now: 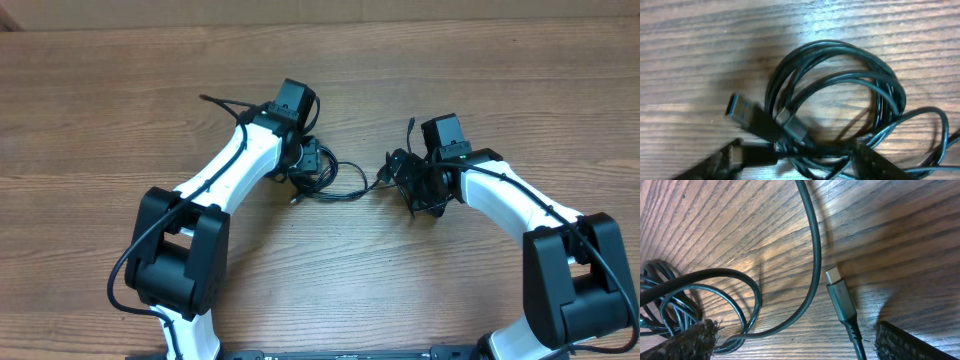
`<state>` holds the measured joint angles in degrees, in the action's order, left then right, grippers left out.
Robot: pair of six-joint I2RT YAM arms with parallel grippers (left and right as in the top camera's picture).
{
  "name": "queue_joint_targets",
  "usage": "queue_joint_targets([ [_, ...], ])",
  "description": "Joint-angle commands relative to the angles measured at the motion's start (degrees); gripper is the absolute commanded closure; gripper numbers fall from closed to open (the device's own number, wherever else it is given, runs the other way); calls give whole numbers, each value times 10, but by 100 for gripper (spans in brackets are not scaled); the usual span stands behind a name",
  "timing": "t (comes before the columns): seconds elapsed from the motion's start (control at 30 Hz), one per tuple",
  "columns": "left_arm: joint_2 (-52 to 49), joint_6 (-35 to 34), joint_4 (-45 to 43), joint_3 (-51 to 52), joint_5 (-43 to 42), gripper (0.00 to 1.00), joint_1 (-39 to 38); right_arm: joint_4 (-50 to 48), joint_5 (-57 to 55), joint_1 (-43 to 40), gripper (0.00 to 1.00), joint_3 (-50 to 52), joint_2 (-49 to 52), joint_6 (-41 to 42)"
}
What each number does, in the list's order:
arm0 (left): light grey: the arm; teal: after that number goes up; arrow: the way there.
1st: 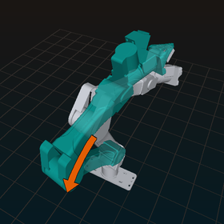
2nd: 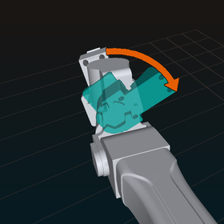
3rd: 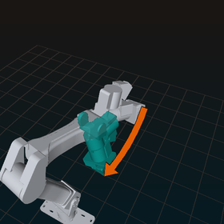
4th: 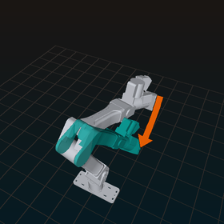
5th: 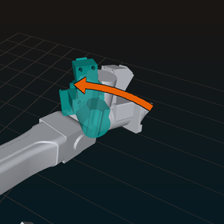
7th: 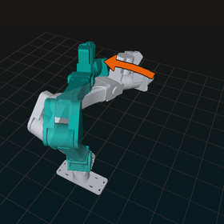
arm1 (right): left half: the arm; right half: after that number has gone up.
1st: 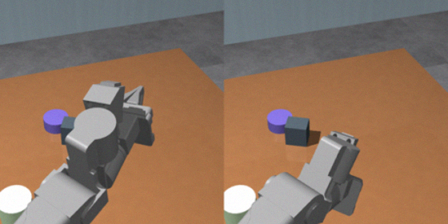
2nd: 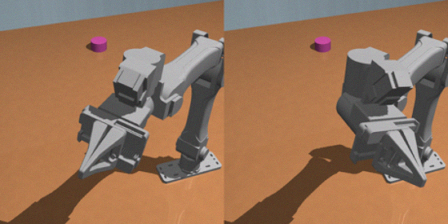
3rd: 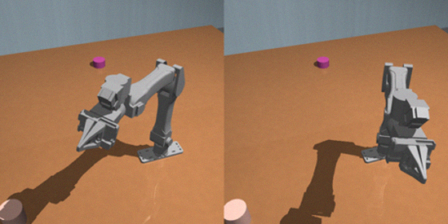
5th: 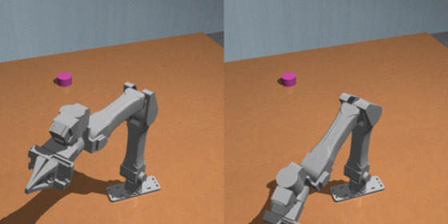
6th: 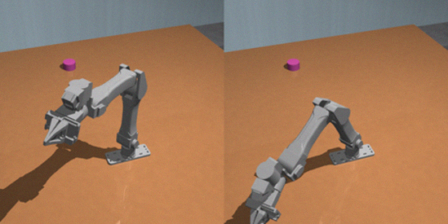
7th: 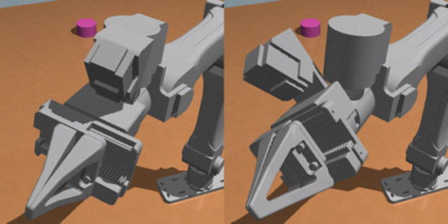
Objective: Untangle cables
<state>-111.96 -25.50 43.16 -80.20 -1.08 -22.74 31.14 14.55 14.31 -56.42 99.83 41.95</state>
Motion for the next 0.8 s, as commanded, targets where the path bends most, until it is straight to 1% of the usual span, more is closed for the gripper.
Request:
queue_joint_targets([
  [0.0, 7, -5, -17, 22, -3, 22, 2, -4, 2, 3, 0, 6, -8, 1],
  [0.1, 7, -19, -43, 41, -2, 37, 2, -5, 2, 3, 0, 6, -8, 1],
  [0.23, 7, -29, -75, 60, -2, 40, 3, -5, 2, 3, 0, 6, -8, 1],
  [0.4, 7, -28, -90, 76, 0, 41, 3, -5, 1, 3, 0, 6, -8, 0],
  [0.5, 7, -28, -96, 78, 0, 52, 3, -7, 1, 3, 0, 6, -8, 0],
  [0.53, 7, -28, -99, 78, 2, 55, 3, -7, 1, 3, 0, 6, -8, 0],
  [0.6, 7, -28, -101, 78, 13, 55, 3, -9, 1, 3, 0, 6, -8, 0],
  [0.7, 7, -28, -102, 78, 47, 52, 3, -9, 0, 3, 0, 6, -8, 0],
  [0.77, 7, -29, -103, 78, 51, 52, 3, -9, -1, 3, 0, 6, -8, -8],
])
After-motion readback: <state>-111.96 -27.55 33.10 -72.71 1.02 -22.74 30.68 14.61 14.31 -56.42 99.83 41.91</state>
